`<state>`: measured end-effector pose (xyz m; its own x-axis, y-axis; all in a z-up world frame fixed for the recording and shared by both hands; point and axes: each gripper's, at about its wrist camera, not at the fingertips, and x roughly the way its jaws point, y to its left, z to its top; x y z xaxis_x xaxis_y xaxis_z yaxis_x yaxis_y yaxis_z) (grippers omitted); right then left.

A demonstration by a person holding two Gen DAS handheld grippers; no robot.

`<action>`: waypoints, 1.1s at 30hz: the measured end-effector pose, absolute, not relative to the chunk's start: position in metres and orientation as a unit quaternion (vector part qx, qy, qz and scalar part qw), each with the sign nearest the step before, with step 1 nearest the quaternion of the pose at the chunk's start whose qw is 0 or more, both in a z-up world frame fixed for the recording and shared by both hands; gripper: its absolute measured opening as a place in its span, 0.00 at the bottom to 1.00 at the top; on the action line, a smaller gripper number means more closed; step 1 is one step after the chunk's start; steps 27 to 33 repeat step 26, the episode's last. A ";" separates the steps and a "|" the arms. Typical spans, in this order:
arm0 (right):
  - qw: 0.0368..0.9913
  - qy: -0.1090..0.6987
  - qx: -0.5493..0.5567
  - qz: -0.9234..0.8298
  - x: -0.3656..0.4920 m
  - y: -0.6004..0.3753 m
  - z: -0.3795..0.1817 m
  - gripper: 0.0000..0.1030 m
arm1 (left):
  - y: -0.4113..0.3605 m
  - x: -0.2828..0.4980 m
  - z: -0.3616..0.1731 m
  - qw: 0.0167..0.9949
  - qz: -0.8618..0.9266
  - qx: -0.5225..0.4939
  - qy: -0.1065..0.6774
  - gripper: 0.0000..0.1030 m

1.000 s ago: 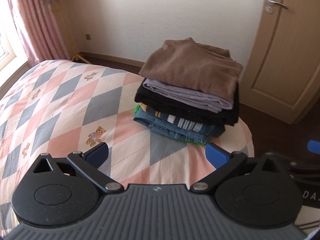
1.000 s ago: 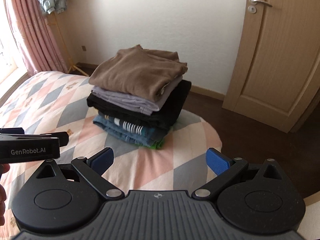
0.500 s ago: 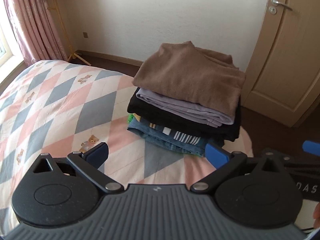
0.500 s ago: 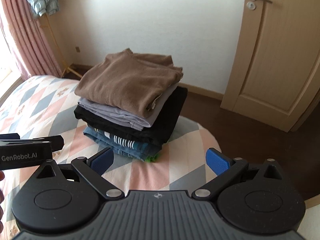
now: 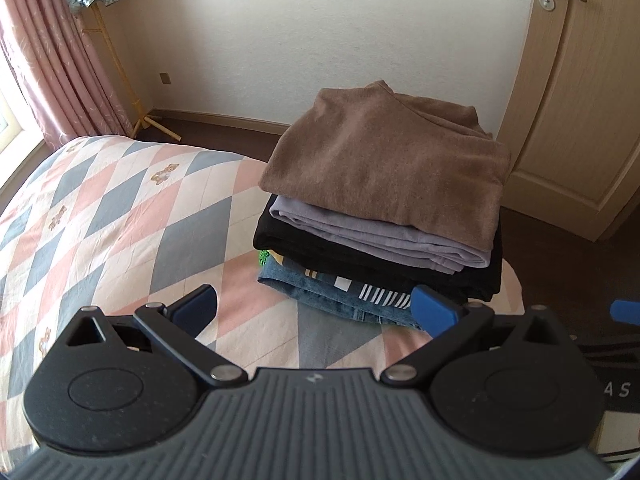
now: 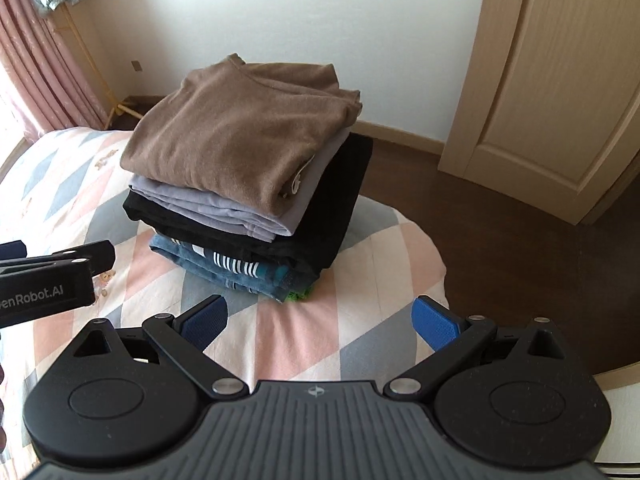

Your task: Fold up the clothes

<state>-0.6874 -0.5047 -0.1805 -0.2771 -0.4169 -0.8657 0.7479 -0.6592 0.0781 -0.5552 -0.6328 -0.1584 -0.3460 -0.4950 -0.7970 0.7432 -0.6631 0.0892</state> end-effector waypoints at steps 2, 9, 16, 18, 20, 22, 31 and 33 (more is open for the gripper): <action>0.371 0.177 0.475 -0.778 -0.689 -0.507 -0.183 0.98 | -0.636 -0.558 -0.160 0.382 -0.806 0.429 0.143 0.99; 0.366 0.176 0.477 -0.779 -0.692 -0.512 -0.185 0.98 | -0.646 -0.560 -0.166 0.378 -0.802 0.436 0.152 0.99; 0.364 0.171 0.476 -0.782 -0.692 -0.512 -0.183 0.98 | -0.647 -0.561 -0.167 0.378 -0.802 0.438 0.151 0.99; 0.364 0.170 0.475 -0.783 -0.691 -0.511 -0.182 0.98 | -0.646 -0.560 -0.167 0.378 -0.801 0.438 0.152 0.99; 0.364 0.169 0.474 -0.784 -0.690 -0.510 -0.181 0.98 | -0.645 -0.559 -0.166 0.377 -0.802 0.436 0.154 0.99; 0.364 0.168 0.472 -0.785 -0.689 -0.508 -0.179 0.98 | -0.644 -0.557 -0.165 0.375 -0.805 0.433 0.156 0.99; 0.364 0.166 0.468 -0.788 -0.686 -0.504 -0.175 0.98 | -0.639 -0.552 -0.159 0.379 -0.810 0.420 0.154 0.99; 0.364 0.166 0.468 -0.788 -0.686 -0.504 -0.175 0.98 | -0.639 -0.552 -0.159 0.379 -0.810 0.420 0.154 0.99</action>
